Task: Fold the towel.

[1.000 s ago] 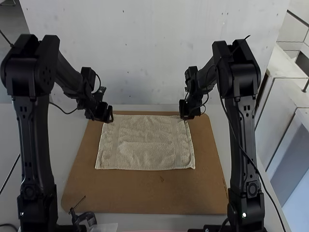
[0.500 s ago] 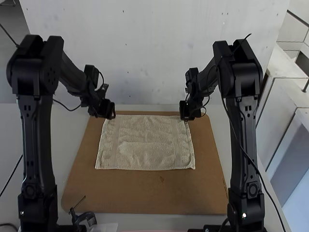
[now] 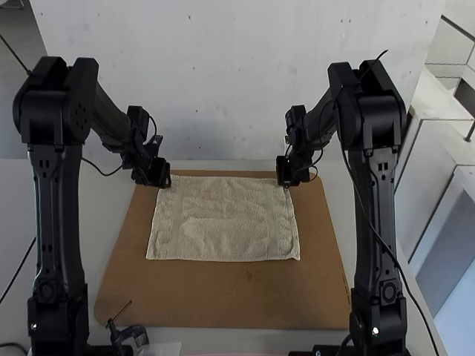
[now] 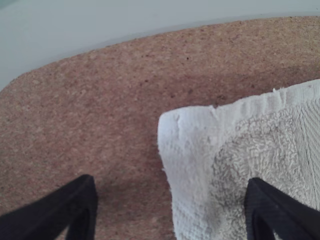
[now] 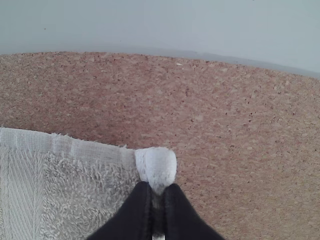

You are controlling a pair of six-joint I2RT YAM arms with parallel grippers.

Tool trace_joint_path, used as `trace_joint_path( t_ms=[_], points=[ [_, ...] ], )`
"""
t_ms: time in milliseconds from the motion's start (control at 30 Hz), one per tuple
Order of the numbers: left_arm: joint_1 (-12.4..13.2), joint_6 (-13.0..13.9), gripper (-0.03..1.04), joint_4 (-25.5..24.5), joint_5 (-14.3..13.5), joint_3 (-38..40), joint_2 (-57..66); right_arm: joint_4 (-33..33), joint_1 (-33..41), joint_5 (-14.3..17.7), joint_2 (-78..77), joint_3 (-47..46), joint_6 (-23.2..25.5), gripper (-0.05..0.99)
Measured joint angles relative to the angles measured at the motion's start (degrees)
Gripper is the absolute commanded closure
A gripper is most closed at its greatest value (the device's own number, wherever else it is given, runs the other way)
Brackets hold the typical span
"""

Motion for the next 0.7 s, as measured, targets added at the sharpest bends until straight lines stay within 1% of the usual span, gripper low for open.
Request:
trace_joint_path(
  t_ms=[67, 133, 233, 267, 533, 600, 700],
  points=[
    [0.0, 0.0, 0.38, 0.0, -0.1, 0.0, 0.0, 0.1, 0.0, 0.0, 0.0, 0.0, 0.0, 0.91],
    [0.0, -0.2, 0.46, 0.0, -0.1, 0.0, 0.0, 0.1, 0.0, 0.0, 0.0, 0.0, 0.0, 0.91],
    [-0.1, -1.1, 0.49, 0.1, 0.0, 0.0, 0.0, 0.2, 0.0, 0.0, 0.0, 0.0, 0.0, 0.91],
    [-0.1, -1.4, 0.52, 0.1, 0.1, 0.0, 0.0, 0.2, 0.0, 0.0, 0.0, 0.0, 0.0, 0.91],
    [-1.2, -2.8, 0.53, 0.5, 0.9, 0.0, 0.0, 1.3, 0.0, -0.1, -0.2, -0.8, 0.0, 0.91],
    [-1.6, -3.0, 0.62, 0.5, 1.0, 0.0, 0.0, 1.3, 0.0, -0.1, -0.2, -0.8, 0.0, 0.91],
    [-2.0, -3.3, 0.64, 1.6, 1.2, 0.0, 0.0, 1.3, 0.0, -0.2, -0.2, -0.8, 0.0, 0.91]
  ],
)
